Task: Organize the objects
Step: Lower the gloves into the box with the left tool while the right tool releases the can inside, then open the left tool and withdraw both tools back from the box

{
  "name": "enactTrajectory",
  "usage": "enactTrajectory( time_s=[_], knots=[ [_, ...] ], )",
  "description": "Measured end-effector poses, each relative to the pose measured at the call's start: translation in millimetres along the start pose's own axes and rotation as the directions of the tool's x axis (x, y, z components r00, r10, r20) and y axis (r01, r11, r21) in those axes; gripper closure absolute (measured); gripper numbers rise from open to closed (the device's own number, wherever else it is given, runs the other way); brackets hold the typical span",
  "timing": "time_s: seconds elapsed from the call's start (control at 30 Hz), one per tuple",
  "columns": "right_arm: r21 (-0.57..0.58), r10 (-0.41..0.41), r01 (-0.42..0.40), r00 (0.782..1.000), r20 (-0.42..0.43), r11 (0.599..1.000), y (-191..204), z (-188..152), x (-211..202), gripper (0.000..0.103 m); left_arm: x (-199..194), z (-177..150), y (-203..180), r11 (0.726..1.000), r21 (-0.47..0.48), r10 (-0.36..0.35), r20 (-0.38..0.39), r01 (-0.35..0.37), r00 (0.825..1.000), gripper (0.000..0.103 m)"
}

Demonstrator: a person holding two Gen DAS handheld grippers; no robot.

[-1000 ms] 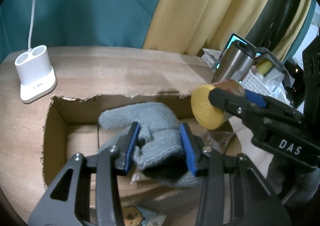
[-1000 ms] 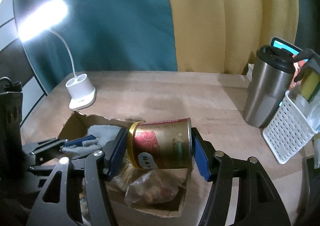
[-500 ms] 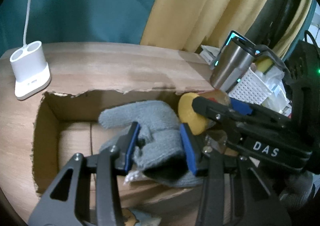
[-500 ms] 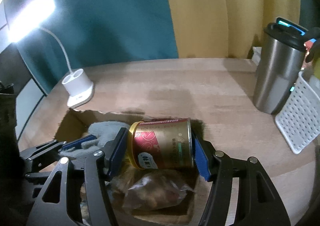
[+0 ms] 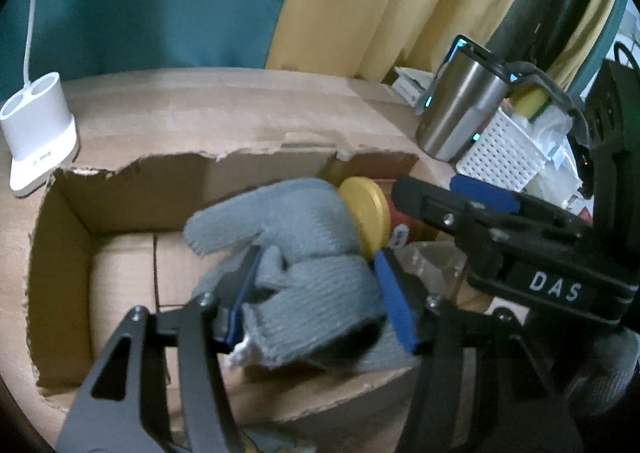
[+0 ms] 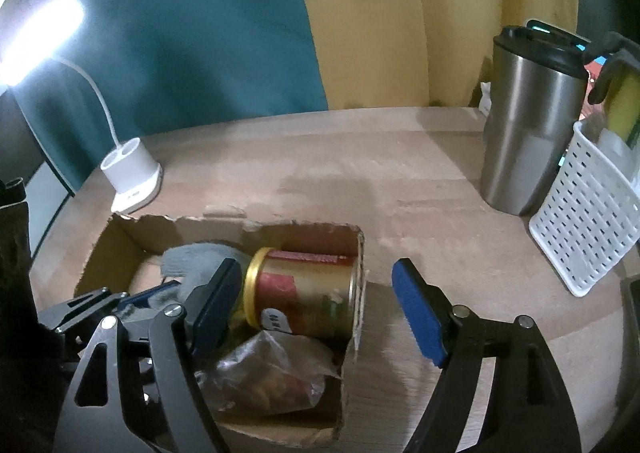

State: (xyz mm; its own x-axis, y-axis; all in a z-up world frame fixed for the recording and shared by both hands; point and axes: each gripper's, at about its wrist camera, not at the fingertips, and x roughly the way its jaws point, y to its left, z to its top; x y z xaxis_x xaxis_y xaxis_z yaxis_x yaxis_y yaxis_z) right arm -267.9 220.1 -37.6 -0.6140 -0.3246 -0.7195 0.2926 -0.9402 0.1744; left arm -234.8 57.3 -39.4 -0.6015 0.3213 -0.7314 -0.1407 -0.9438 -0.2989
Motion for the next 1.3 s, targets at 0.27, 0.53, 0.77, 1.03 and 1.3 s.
enactTrajectory(
  time_s=[0.27, 0.53, 0.77, 1.03, 1.3],
  knots=[
    [0.012, 0.006, -0.007, 0.999, 0.033, 1.0, -6, -1, -19, 0.023, -21, 4, -5, 1.0, -0.006, -0.017, 0.025, 0.017, 1.0, 0.044],
    [0.01, -0.006, 0.006, 0.998, 0.059, 1.0, -4, -4, -36, 0.023, -43, 3, -6, 1.0, -0.001, -0.012, 0.065, 0.012, 0.998, 0.044],
    [0.005, -0.015, 0.015, 0.997, 0.071, 1.0, 0, -12, -51, 0.023, -61, -4, -5, 1.0, -0.001, -0.01, 0.095, 0.01, 0.995, 0.044],
    [0.002, -0.015, 0.015, 0.997, 0.08, 1.0, 7, -25, -67, 0.023, -83, -14, 1, 1.0, -0.007, 0.004, 0.121, -0.004, 0.993, 0.043],
    [-0.011, -0.015, 0.016, 0.996, 0.083, 1.0, 17, -36, -77, 0.023, -100, -26, 5, 1.0, -0.009, 0.025, 0.141, -0.024, 0.99, 0.043]
  ],
)
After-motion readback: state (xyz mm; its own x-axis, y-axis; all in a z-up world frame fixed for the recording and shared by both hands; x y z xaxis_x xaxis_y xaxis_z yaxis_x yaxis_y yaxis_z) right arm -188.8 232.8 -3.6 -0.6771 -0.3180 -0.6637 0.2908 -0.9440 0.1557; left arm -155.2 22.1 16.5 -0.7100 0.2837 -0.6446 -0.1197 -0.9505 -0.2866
